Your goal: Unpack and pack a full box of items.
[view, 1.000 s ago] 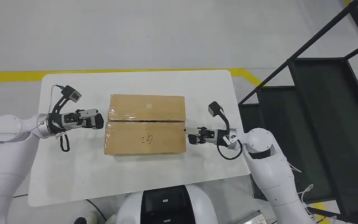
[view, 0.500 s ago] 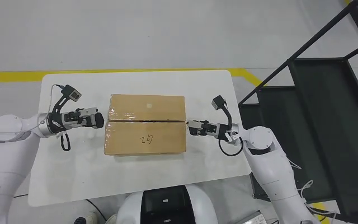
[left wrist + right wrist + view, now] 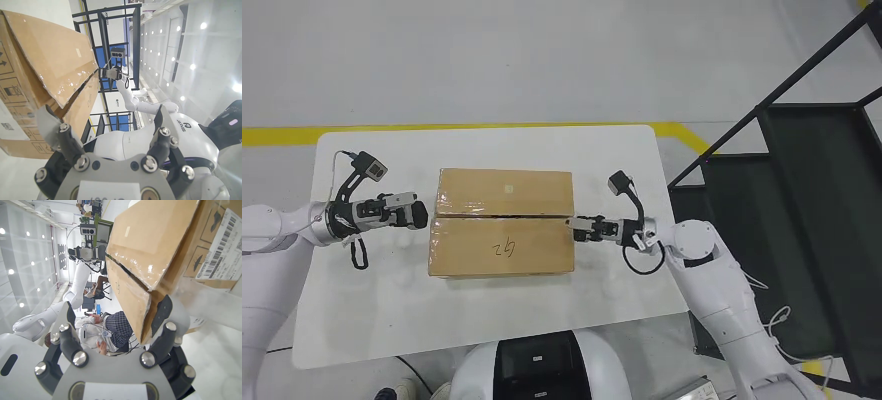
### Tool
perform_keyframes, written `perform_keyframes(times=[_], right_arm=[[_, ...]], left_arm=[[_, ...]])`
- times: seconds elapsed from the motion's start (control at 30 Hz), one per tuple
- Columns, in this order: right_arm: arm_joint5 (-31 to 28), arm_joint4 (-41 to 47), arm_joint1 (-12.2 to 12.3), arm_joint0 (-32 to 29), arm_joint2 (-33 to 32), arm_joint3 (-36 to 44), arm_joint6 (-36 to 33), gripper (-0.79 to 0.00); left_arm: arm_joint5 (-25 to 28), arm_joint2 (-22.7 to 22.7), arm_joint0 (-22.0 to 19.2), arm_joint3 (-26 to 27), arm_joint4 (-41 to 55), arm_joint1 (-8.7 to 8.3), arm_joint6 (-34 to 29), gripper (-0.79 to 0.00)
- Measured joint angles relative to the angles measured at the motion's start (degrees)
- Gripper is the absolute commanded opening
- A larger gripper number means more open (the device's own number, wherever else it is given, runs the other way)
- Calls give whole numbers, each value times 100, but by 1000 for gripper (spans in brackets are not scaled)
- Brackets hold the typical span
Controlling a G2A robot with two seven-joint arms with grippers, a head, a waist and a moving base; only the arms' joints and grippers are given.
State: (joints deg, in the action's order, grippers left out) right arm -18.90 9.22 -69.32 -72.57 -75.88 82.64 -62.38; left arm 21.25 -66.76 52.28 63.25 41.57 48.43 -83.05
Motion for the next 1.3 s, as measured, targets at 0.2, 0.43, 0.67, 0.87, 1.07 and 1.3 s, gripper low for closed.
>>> perform_keyframes(times=[0.2,0.43,0.67,0.87,1.07,1.3], right_arm=[[-44,357,25,-32,54,137,-179,0],[-71,872,77,-120,-10,378,-497,0],[-31,1225,169,-465,-25,964,-1199,0],[322,729,246,-835,184,1389,-1466,0],[551,225,266,-934,576,1434,-1353,0],[655,-120,287,-887,822,1450,-1081,0]], left_arm=[[0,0,0,0,0,0,0,0],[-44,-27,72,113,-51,1,185,0],[-161,-230,287,377,-140,-45,287,0],[-260,-481,478,480,4,-95,152,0],[-486,-725,715,687,4,-164,-33,0],[-447,-614,827,912,-312,-133,248,0]])
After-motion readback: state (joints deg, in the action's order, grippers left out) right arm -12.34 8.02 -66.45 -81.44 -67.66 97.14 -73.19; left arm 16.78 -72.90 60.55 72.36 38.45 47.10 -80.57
